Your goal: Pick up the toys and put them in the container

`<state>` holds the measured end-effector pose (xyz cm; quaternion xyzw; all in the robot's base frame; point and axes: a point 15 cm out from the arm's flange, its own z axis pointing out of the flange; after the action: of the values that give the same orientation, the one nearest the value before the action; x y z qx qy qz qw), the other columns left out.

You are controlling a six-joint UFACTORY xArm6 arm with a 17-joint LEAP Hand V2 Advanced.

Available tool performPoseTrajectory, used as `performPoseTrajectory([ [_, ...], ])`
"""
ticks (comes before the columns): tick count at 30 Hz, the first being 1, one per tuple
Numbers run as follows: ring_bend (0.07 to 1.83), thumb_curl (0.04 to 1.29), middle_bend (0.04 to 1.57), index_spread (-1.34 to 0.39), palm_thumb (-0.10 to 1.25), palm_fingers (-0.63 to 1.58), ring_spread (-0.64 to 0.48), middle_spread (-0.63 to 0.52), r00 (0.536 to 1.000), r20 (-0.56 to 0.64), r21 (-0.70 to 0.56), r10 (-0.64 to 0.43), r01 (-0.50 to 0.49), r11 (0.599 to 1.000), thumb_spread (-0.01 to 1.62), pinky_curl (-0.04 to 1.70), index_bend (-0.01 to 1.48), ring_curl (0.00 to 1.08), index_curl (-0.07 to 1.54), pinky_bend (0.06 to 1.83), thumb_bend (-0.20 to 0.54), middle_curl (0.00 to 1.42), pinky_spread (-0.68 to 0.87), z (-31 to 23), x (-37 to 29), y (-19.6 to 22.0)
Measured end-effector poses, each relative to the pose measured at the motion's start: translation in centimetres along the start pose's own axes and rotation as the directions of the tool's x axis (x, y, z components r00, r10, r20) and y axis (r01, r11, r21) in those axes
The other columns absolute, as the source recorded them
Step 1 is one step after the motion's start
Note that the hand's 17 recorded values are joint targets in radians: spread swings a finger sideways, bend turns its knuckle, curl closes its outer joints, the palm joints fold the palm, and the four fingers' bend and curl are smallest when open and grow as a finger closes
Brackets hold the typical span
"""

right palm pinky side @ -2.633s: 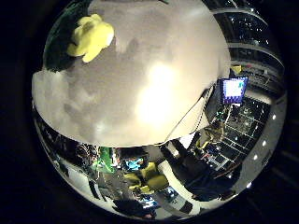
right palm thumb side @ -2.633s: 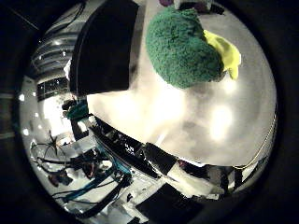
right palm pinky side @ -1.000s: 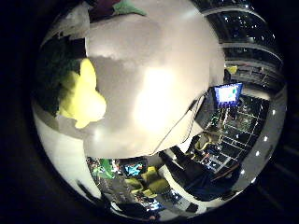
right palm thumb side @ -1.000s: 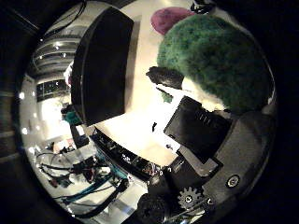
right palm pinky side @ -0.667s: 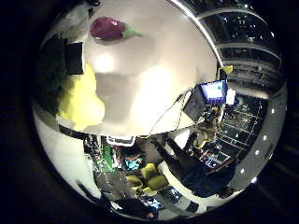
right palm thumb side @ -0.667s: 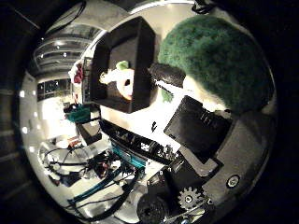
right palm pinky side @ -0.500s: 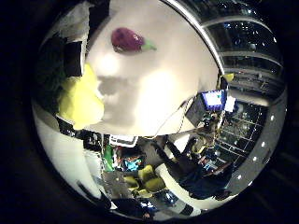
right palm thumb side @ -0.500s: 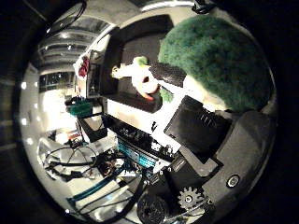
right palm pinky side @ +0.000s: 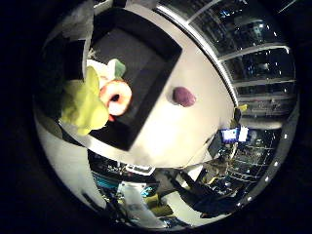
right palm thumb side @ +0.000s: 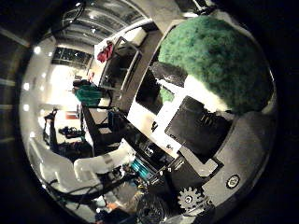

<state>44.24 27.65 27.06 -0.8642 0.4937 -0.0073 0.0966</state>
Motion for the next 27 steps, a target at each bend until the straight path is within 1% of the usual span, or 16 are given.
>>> performPoseTrajectory([
  [1,1.30,0.49,1.03,-0.36,0.90,0.61,-0.23,-0.17,1.000,0.000,-0.018,-0.018,0.018,1.000,0.97,0.87,0.69,0.52,0.57,1.10,-0.026,0.52,-0.40,0.7,-0.5,0.2],
  [2,1.12,0.49,0.88,-0.43,0.90,0.11,-0.21,-0.18,0.999,-0.004,-0.035,-0.043,0.043,0.998,0.98,0.87,0.70,0.48,0.56,0.96,-0.022,0.47,-0.30,1.3,-0.8,0.4],
  [3,1.04,0.48,0.83,-0.47,0.90,0.10,-0.20,-0.18,0.997,-0.002,-0.057,-0.071,0.071,0.996,0.99,0.83,0.69,0.43,0.51,0.91,-0.023,0.44,-0.24,1.8,-1.2,0.8],
  [4,0.90,0.47,0.75,-0.48,0.90,-0.07,-0.14,-0.16,0.994,0.004,-0.084,-0.110,0.110,0.990,0.99,0.80,0.65,0.37,0.48,0.87,-0.022,0.40,-0.13,2.4,-1.8,1.3],
  [5,0.78,0.47,0.65,-0.49,0.89,-0.15,-0.06,-0.12,0.990,0.011,-0.111,-0.140,0.141,0.984,0.99,0.75,0.60,0.32,0.44,0.81,-0.027,0.37,0.00,2.9,-2.1,1.8],
  [6,0.74,0.46,0.62,-0.49,0.88,-0.17,-0.03,-0.11,0.986,0.018,-0.136,-0.166,0.167,0.977,0.99,0.74,0.57,0.30,0.43,0.80,-0.028,0.36,0.04,3.4,-2.4,2.4],
  [7,0.69,0.46,0.57,-0.50,0.88,-0.18,0.01,-0.09,0.983,0.023,-0.150,-0.182,0.183,0.972,0.99,0.70,0.52,0.28,0.40,0.77,-0.028,0.34,0.11,3.7,-2.5,2.7],
  [8,0.60,0.45,0.47,-0.51,0.86,-0.17,0.07,-0.06,0.981,0.025,-0.157,-0.193,0.194,0.968,0.99,0.65,0.45,0.24,0.37,0.71,-0.030,0.31,0.22,3.8,-2.6,2.8],
  [9,0.54,0.44,0.39,-0.51,0.85,-0.16,0.11,-0.03,0.979,0.026,-0.158,-0.202,0.204,0.966,0.98,0.60,0.37,0.22,0.35,0.67,-0.032,0.29,0.31,3.8,-2.5,2.8],
  [10,0.50,0.44,0.35,-0.51,0.84,-0.13,0.14,-0.02,0.977,0.027,-0.157,-0.209,0.211,0.965,0.98,0.57,0.33,0.21,0.34,0.64,-0.031,0.28,0.35,3.8,-2.5,2.8],
  [11,0.49,0.44,0.33,-0.51,0.84,-0.12,0.14,-0.01,0.976,0.029,-0.158,-0.214,0.216,0.963,0.98,0.57,0.32,0.21,0.33,0.63,-0.030,0.28,0.36,3.8,-2.4,2.8],
  [15,0.38,0.42,0.19,-0.52,0.82,-0.06,0.19,0.03,0.979,0.029,-0.173,-0.202,0.204,0.964,0.97,0.48,0.18,0.19,0.30,0.56,-0.028,0.26,0.45,3.5,-0.6,3.3],
  [18,0.36,0.41,0.17,-0.52,0.81,-0.04,0.21,0.04,0.984,0.026,-0.179,-0.175,0.177,0.968,0.96,0.45,0.17,0.19,0.29,0.54,-0.028,0.26,0.47,2.9,1.8,3.6],
  [24,0.32,0.40,0.17,-0.52,0.81,-0.03,0.21,0.05,0.990,0.005,-0.133,-0.143,0.142,0.981,0.96,0.41,0.17,0.20,0.28,0.54,-0.025,0.26,0.48,0.1,6.2,3.8],
  [27,0.31,0.39,0.18,-0.51,0.81,-0.02,0.22,0.05,0.996,-0.015,-0.120,-0.090,0.087,0.989,0.96,0.39,0.17,0.21,0.28,0.53,-0.025,0.26,0.47,-0.9,10.3,4.4],
])
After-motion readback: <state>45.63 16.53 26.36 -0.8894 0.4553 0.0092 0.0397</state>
